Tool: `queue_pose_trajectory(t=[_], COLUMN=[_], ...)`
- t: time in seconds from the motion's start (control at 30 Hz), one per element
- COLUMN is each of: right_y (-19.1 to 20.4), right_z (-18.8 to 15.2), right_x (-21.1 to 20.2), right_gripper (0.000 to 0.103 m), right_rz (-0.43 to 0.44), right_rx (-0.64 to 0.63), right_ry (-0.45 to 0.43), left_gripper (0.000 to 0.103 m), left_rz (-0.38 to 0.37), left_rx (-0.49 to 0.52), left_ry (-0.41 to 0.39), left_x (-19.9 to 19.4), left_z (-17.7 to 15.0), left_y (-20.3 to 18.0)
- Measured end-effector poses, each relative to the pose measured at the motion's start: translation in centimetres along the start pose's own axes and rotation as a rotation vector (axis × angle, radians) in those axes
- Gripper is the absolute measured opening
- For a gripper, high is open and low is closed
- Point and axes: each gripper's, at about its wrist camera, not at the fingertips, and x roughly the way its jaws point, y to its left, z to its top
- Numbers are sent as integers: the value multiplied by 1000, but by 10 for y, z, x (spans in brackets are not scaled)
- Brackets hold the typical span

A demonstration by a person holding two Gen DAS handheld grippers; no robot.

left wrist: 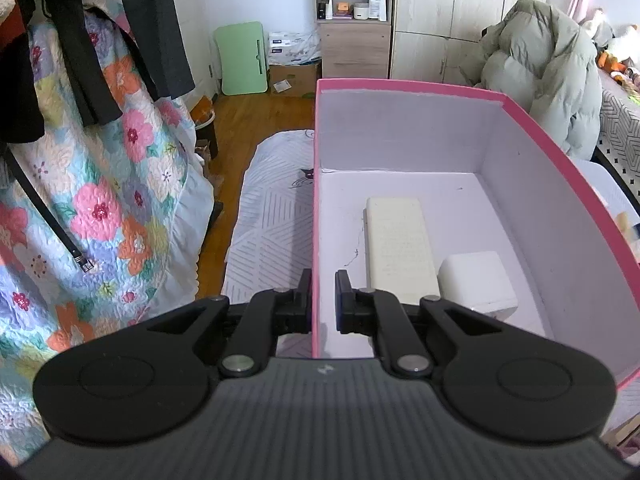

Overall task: Organize rigid objects
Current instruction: 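Grasp the cream remote-like bar with the right gripper, then carry the cream TCL remote into the pink box and release it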

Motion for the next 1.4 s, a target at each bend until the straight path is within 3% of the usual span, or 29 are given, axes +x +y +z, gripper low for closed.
queue_pose_trajectory(t=[0.17,0.47,0.6,0.77,0.97,1.13,1.4], right_y=[6,21,35,60,95,119,125], right_z=[-1,22,47,89,143,180,178], right_x=[-30,-75,-95,-107,-69,5,44], right_gripper=[62,61,61,61,61,61,62], right_rz=[-136,-226,-220,-75,107,103,19], right_rx=[9,49,31,-20,-49,-42,48], right_ry=[-80,-230,-300,-384,-355,-258,-290], left_gripper=[7,7,7,7,7,6,6], left_rz=[4,-9,-18,4,-25,-6,-53], left_rx=[-15,-17,-14,19,-4,24,-22], left_ry=[-11,-34,-42,-47,-56,-67,-63], left_x=[0,-5,-8,-9,-13,-13,-13], left_z=[-1,-8,-9,-11,-13,-15,-15], left_y=[0,3,4,0,7,2,15])
